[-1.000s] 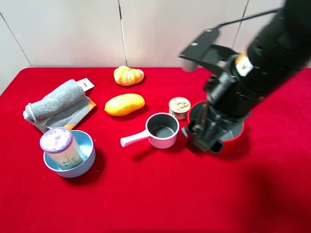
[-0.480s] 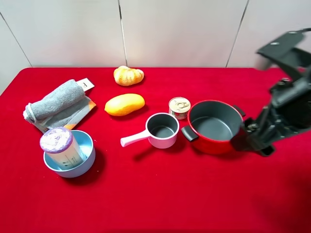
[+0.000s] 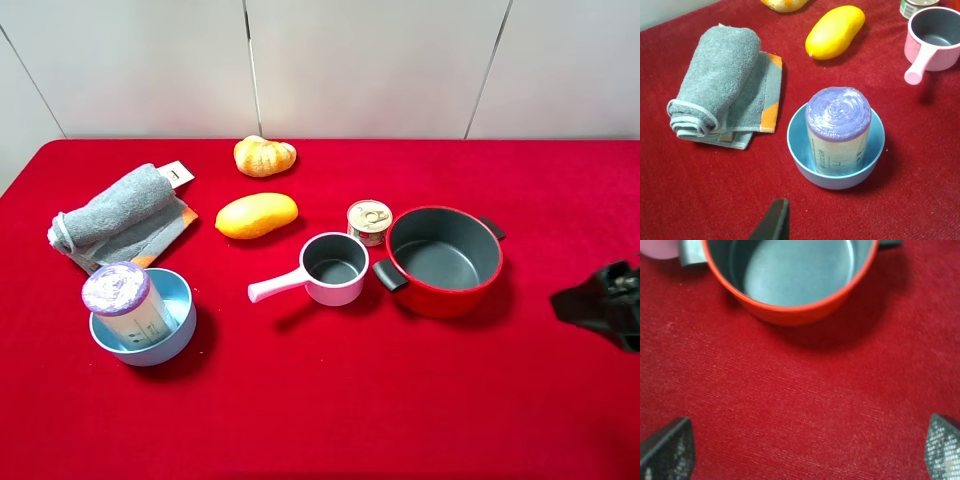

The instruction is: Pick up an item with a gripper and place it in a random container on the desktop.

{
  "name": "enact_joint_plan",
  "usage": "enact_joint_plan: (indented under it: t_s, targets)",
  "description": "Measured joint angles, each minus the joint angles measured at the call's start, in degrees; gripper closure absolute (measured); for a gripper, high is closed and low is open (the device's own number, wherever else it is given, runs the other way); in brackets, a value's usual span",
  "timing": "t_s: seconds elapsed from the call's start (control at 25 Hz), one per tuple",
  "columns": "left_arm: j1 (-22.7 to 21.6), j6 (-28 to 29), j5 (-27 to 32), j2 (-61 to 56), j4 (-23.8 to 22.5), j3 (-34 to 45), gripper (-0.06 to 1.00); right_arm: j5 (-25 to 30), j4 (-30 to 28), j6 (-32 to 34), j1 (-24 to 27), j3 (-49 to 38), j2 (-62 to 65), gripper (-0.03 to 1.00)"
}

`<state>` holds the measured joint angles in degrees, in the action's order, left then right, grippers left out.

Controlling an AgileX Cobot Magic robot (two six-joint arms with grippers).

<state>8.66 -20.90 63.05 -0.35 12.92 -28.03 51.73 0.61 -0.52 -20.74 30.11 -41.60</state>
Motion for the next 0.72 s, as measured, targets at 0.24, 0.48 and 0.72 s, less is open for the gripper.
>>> enact_joint_plan:
  t_s: [0.24,0.48,0.72]
  targets:
    - [0.0,0.0,0.0,0.0,0.0,0.0,-0.05,1.87,0.05,1.19,1.25,0.0,7.99,0.27]
    - [0.0,0.0,0.0,0.0,0.0,0.0,-0.05,3.11,-0.11,1.19,1.25,0.0,16.26,0.27]
    - [0.0,0.0,0.0,0.0,0.0,0.0,-0.05,5.4,-1.18,0.88,1.25,-0.85,25.18,0.27]
